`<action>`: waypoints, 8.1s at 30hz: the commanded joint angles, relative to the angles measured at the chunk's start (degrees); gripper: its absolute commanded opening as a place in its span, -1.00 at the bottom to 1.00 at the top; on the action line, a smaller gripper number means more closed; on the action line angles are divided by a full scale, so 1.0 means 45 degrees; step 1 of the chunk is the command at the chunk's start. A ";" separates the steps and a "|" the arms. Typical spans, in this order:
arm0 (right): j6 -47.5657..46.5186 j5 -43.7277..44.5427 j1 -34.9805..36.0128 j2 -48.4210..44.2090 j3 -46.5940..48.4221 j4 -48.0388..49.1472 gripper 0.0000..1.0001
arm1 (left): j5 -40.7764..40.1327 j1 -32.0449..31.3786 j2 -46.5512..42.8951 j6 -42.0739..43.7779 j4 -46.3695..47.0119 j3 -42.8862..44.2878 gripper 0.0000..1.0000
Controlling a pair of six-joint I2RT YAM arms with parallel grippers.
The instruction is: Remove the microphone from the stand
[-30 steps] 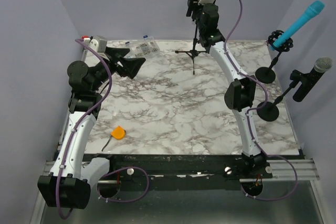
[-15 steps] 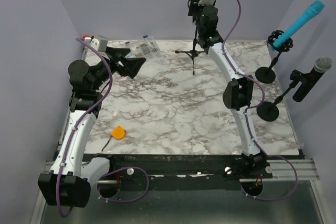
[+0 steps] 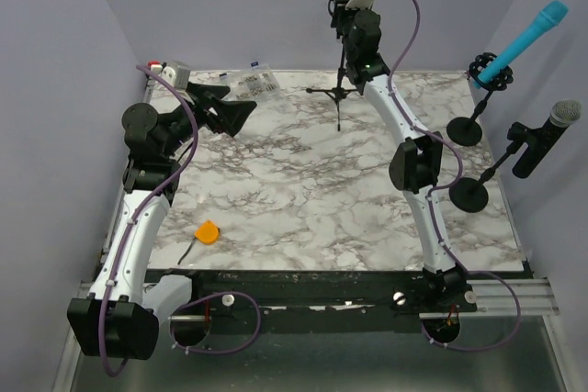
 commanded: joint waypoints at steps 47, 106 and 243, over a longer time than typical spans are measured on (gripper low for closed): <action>0.2265 -0.0324 0.0275 -0.4594 -0.1510 -0.6480 -0.99 | 0.0361 -0.0086 0.0119 -0.0039 0.0101 0.0006 0.97; 0.1447 -0.0691 0.0506 -0.3876 0.0042 -0.7066 -0.94 | 0.0504 -0.0100 0.0326 -0.0143 0.0017 0.0123 0.97; 0.9026 -0.6268 0.0369 -1.9167 -2.1945 -0.6495 0.98 | -1.2854 -0.7586 0.5173 -0.3085 -0.6453 -0.4587 -0.30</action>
